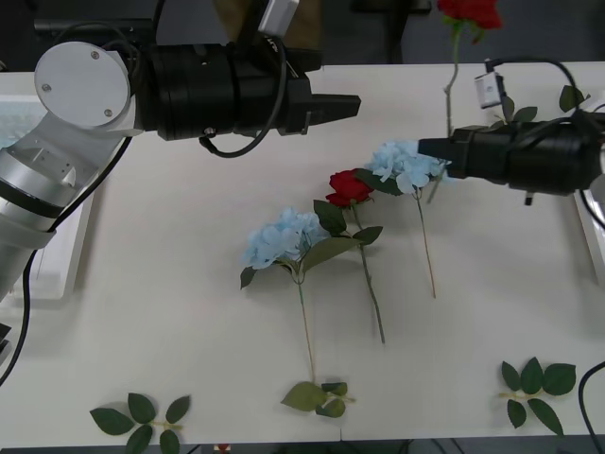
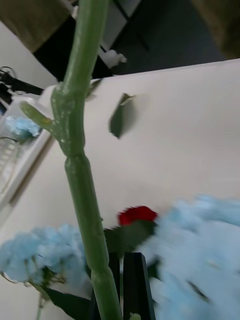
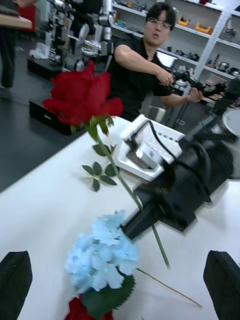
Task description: Place the red flowers into the right box and the blue flowers into the left box. If a person shows an open palm, hand one flower to the person first, then continue sorting.
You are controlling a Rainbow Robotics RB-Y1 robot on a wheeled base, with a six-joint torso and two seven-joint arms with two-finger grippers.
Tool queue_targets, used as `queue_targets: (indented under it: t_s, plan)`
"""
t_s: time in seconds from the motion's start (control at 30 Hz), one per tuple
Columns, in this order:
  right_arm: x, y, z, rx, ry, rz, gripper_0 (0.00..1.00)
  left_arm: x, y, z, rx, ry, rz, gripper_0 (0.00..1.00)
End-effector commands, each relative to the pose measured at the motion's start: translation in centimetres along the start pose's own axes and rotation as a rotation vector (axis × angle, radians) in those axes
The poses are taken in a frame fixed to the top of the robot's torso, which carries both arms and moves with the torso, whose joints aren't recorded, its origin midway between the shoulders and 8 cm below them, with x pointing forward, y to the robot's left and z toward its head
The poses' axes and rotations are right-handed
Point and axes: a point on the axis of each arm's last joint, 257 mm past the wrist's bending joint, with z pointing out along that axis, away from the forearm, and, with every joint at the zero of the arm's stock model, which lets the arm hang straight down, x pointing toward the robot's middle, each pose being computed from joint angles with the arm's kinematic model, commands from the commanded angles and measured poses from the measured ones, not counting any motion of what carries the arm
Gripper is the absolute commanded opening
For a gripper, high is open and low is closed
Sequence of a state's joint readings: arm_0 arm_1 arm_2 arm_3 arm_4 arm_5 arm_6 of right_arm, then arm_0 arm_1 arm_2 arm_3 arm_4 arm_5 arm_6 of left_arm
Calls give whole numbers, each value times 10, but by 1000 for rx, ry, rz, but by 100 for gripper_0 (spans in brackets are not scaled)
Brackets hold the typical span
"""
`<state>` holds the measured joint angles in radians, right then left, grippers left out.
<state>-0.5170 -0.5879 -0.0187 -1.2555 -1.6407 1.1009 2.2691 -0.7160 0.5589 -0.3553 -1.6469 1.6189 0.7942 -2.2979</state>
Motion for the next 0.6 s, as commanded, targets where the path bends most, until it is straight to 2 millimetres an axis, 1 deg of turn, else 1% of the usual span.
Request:
queue_targets:
  t_s: [0.03,0.1,0.13,0.17,0.2,0.27,0.33,0.47,0.53,0.57,0.6]
  plan:
    - [-48,-65,-86,199,73,-31,0,25,-5,-7,62,73,-37,100]
    - [-49,-101,-133,323,134,-43,0,50,7,-22,57,162,-87,100]
    - [-49,-101,-133,323,134,-43,0,50,7,-22,57,162,-87,100]
    - [-45,-132,-174,446,192,-62,0,71,21,-42,41,261,-115,100]
    - [-43,-141,-187,485,212,-68,0,77,25,-49,37,294,-127,100]
    - [-34,-172,-234,617,281,-78,0,98,35,-75,21,421,-172,100]
    - [-24,-194,-273,713,338,-73,0,117,40,-98,-3,537,-223,100]
    - [-3,-231,-336,895,444,-76,0,144,38,-139,-65,740,-367,100]
    - [7,-249,-364,997,492,-89,0,152,38,-162,-121,838,-443,100]
    - [9,-255,-372,1029,505,-99,0,154,36,-168,-138,862,-466,100]
    - [10,-264,-387,1085,530,-126,0,158,34,-179,-178,910,-514,100]
